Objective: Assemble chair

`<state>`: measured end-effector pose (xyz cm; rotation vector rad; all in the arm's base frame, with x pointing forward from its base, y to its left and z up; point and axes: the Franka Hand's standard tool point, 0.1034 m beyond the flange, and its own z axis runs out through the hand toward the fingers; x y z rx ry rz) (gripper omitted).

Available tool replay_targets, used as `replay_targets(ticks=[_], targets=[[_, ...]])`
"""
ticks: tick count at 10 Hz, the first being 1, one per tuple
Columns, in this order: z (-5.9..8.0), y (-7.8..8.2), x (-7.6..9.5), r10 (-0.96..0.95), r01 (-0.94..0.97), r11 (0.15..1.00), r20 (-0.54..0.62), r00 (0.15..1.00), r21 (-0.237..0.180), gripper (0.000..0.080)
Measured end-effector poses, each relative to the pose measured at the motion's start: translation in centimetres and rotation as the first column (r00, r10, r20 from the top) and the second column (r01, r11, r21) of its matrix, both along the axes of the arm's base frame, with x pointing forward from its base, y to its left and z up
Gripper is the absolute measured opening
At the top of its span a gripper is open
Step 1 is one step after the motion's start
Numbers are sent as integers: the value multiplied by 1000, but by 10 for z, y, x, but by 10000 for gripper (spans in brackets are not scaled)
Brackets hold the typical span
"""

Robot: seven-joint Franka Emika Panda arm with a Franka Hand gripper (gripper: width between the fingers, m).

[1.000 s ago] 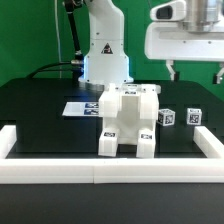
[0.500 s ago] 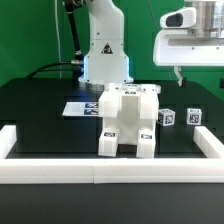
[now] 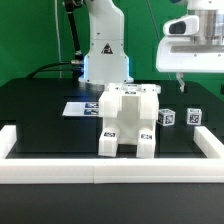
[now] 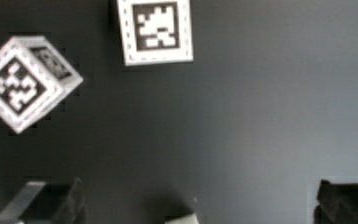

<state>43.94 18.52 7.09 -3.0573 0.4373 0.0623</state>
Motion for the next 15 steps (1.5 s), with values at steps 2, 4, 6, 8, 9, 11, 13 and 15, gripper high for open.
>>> replay_targets(ticks=[2,4,6,8,9,11,13,15], targets=[[-12,3,-5,12,-12,1000,0,1000,-8,649],[-19,5,-9,18,-18,1000,-5,1000,-13,649],[-20,5,-9,20,-20,1000,-7,1000,-14,649],[-21,5,-9,20,-20,1000,-8,1000,-14,649],[-21,5,-10,20,-20,1000,-8,1000,-15,649],[-29,3,-20,32,-31,999,12,999,-18,649],[-42,6,-32,51,-50,998,20,999,-25,649],[-45,5,-35,54,-53,998,16,998,-28,649]])
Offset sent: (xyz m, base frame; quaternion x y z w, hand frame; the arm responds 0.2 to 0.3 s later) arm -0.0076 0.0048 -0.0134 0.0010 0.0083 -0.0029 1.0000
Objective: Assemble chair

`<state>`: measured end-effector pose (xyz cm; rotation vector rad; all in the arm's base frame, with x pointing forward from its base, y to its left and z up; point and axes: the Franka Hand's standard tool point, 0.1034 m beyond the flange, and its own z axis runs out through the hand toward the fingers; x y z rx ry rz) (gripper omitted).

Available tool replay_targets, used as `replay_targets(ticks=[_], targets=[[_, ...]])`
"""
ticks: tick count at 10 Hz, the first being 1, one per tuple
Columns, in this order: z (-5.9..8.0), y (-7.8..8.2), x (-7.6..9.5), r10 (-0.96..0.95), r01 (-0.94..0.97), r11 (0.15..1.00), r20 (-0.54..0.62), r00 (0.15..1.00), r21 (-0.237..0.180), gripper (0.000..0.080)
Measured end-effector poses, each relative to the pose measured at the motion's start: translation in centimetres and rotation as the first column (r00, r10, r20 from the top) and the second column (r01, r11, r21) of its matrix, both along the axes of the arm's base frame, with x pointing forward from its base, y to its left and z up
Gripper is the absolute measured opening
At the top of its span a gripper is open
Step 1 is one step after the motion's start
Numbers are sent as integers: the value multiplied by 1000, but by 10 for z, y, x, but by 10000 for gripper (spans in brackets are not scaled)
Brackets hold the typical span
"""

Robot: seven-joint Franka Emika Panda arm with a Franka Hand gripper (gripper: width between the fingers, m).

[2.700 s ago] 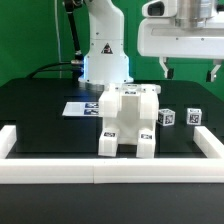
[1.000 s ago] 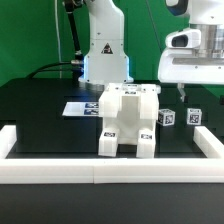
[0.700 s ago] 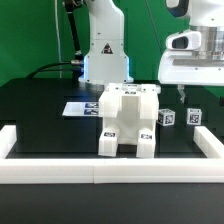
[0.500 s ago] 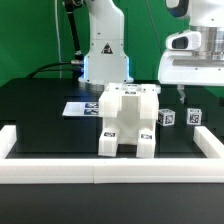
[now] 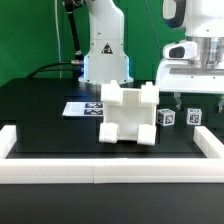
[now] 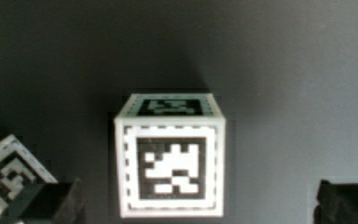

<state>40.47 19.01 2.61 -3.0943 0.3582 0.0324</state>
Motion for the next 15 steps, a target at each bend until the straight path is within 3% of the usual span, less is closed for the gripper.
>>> replay_targets(ticks=[5,7,9,11,15], targets=[[2,-1,2,3,-3,1000,-2,1000,1,649],[19,-5,8,17,-18,1000,8,1000,13,649],[46,-17,17,44,-44,999,-3,999,30,649],[88,-39,37,38,-36,998,-34,999,53,649],[86,-38,40,33,-32,998,-13,999,52,649]])
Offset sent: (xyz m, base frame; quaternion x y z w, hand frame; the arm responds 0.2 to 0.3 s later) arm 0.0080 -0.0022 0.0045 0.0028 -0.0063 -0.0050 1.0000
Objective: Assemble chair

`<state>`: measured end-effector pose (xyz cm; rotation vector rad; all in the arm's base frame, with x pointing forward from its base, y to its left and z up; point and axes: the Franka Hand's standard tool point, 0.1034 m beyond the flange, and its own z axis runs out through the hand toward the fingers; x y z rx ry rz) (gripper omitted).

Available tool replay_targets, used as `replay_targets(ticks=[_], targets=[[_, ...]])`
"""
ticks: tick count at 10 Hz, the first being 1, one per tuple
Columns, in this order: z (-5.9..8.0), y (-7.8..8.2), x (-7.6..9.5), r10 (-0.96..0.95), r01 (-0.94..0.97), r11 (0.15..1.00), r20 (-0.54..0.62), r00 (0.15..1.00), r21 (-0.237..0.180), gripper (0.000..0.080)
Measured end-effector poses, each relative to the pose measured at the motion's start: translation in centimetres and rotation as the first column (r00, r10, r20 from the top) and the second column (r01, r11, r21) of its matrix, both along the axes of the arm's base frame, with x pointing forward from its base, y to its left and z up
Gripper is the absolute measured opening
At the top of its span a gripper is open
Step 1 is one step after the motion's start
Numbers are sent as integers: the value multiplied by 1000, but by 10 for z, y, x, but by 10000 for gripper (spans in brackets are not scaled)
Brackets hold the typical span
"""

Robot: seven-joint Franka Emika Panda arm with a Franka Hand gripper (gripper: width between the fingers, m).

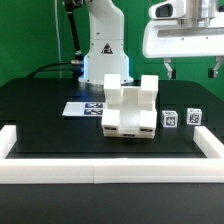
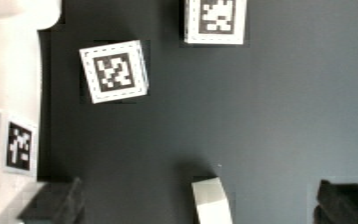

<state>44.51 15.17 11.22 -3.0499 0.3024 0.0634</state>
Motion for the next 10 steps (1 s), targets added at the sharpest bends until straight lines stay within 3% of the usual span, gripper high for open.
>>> replay_targets(ticks=[1,3,6,10], targets=[[1,-2,1,16,-16,1000,0,1000,1,649],[12,-25,12,68,-68,998,6,998,9,649],[22,-70,33,133,-134,991,30,991,8,649],[20,-69,32,130,-130,991,26,991,8,649]])
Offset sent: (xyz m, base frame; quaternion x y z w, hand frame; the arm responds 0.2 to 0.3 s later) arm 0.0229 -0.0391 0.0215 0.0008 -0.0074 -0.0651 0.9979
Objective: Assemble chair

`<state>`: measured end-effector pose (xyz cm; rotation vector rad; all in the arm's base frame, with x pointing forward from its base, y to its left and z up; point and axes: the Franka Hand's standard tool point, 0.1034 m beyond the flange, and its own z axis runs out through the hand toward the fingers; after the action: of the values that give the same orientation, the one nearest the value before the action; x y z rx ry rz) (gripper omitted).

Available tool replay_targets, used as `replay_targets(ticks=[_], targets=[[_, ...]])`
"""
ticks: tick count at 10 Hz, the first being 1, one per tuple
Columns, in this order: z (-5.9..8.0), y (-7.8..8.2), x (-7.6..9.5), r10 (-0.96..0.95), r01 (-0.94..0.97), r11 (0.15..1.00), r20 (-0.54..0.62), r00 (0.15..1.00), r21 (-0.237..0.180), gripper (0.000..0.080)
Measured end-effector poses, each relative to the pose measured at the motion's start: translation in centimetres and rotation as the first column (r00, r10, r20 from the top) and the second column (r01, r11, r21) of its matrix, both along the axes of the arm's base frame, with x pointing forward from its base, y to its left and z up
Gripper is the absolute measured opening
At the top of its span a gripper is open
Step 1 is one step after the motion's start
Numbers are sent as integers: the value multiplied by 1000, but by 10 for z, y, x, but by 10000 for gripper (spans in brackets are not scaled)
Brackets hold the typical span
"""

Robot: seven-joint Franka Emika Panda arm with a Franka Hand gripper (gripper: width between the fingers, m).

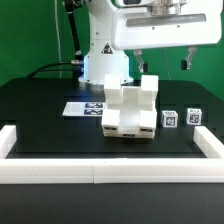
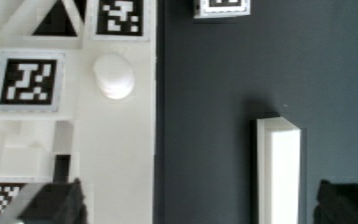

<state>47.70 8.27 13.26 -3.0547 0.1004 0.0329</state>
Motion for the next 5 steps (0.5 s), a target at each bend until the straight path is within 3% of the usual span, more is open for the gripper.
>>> replay_targets(ticks=[3,5], targets=[[3,-48,9,66,-66,998,-3,998,-14,649],[3,-59,19,106,-106,994,10,994,-18,649]])
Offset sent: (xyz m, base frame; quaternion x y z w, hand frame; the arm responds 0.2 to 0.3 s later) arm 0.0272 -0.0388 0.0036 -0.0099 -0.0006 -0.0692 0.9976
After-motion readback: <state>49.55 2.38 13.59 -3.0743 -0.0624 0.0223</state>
